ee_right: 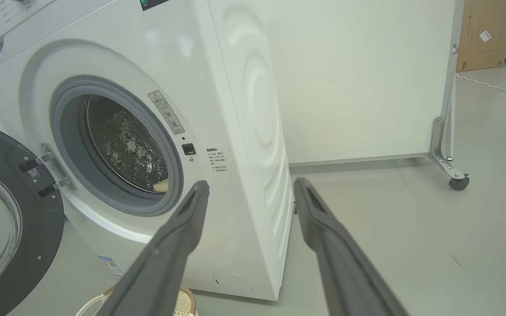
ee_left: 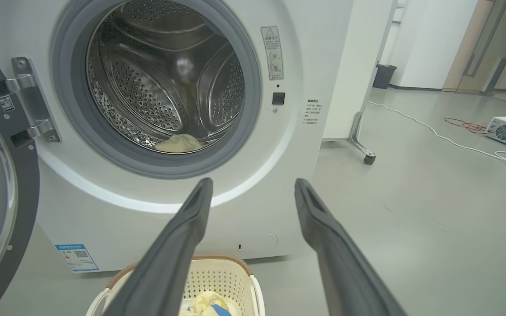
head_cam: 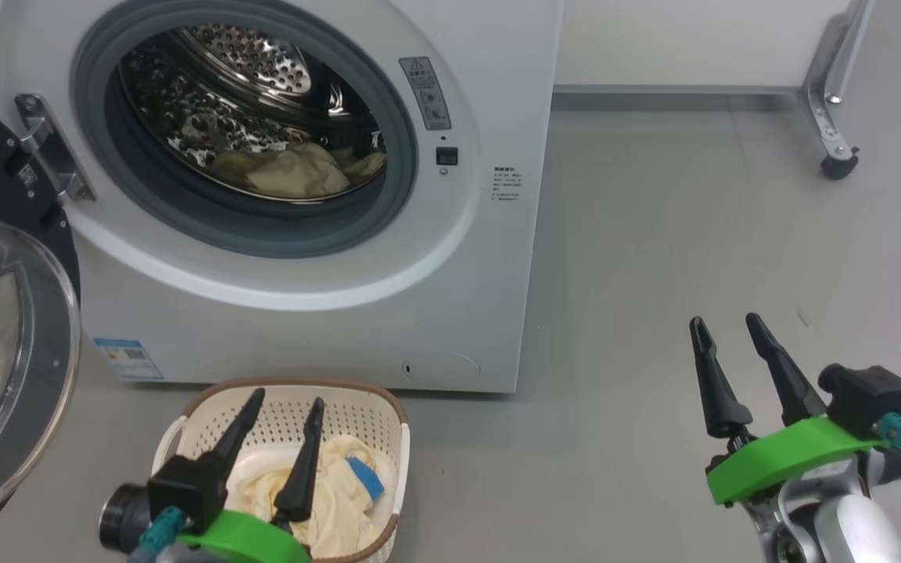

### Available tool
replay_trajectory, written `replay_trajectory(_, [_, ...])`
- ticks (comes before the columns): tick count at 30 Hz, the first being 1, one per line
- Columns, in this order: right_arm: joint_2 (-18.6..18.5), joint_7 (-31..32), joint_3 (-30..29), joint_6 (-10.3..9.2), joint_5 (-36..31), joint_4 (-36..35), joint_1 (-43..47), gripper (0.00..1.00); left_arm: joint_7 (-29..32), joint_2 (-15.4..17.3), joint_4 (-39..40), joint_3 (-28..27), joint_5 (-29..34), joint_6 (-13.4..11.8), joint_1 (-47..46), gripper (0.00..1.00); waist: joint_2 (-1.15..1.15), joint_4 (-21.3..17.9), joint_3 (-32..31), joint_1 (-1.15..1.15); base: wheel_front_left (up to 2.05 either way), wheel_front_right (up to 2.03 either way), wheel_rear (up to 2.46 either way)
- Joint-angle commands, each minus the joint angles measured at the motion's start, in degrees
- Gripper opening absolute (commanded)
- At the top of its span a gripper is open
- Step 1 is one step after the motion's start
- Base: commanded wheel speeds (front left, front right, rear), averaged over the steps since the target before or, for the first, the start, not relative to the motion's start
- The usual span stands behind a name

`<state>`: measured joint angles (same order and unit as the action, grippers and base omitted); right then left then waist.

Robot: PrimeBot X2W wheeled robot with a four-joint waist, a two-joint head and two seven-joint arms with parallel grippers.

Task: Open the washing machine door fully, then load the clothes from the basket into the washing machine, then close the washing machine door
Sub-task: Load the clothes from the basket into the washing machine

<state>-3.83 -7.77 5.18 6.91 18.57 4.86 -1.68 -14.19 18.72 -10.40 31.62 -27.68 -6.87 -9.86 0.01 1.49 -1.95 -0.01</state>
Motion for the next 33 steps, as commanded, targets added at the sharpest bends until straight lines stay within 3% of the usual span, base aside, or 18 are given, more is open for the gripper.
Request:
replay_trajectory(1, [-0.12,0.14,0.93,0.58,-0.31,-2.15,-1.68,1.0,-0.81,1.03,2.18,-2.17,0.62,-0.51,-1.88,1.0,-0.01,0.32,-0.93,0.01,0.0,0.0,0.0])
replay_trajectory(9, [0.52,-0.2,1.13,0.58,0.11,-2.18,-0.68,1.0,-0.81,-0.74,3.91,-1.85,3.34,-1.67,2.76,1.0,-0.01,-0.11,-2.22,0.01,0.0,0.0,0.0])
replay_trajectory(33, [0.85,-0.38,0.75,0.58,-0.19,-1.98,-0.33,1.0,-0.81,-3.2,3.23,-4.04,5.48,-0.3,3.97,1.0,-0.01,-0.92,-1.66,0.01,0.0,0.0,0.0])
